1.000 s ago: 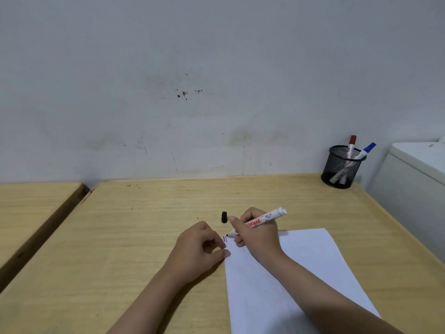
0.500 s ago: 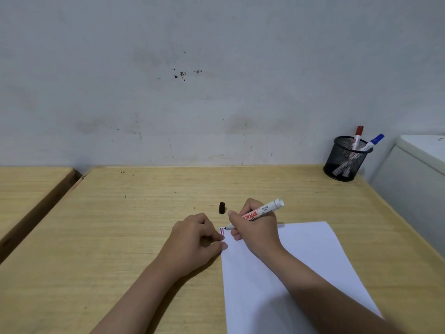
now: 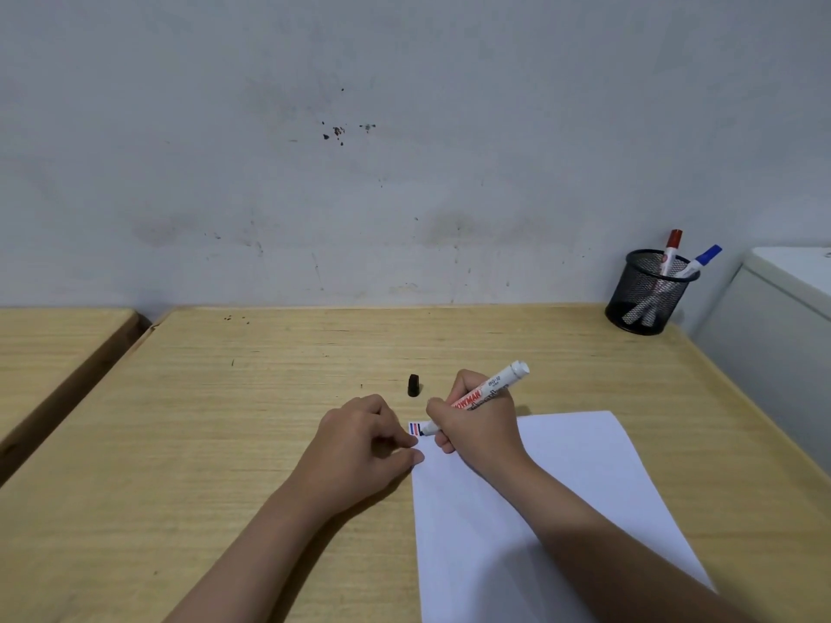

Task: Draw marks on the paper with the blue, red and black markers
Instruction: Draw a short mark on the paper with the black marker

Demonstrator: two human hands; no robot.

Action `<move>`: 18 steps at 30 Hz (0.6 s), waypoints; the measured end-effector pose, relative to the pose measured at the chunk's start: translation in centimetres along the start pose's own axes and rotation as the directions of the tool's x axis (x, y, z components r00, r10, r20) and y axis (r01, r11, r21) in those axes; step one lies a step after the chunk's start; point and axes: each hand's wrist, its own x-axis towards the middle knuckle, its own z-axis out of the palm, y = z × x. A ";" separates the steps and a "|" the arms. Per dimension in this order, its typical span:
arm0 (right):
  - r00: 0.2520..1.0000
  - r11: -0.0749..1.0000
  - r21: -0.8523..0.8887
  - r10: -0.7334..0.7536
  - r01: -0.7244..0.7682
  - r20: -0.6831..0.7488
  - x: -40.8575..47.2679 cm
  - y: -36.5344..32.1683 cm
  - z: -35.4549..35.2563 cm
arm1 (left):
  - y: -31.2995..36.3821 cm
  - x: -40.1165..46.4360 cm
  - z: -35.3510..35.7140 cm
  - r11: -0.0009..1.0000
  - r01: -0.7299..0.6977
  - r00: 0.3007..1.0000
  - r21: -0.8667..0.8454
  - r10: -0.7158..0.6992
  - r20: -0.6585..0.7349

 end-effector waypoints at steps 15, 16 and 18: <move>0.988 0.873 0.487 0.075 0.000 -0.135 0.2 -1.7 -0.9 | 1.1 3.2 0.2 0.999 -0.029 0.988 0.030 0.033 -0.153; 0.988 0.879 0.477 0.058 0.019 -0.145 0.2 -2.1 -1.0 | 1.3 3.7 0.3 0.999 -0.028 0.992 0.045 0.034 -0.125; 0.989 0.893 0.447 0.009 0.060 -0.151 0.0 -2.8 -1.5 | 1.6 4.7 0.4 0.994 -0.004 0.998 0.106 0.010 -0.054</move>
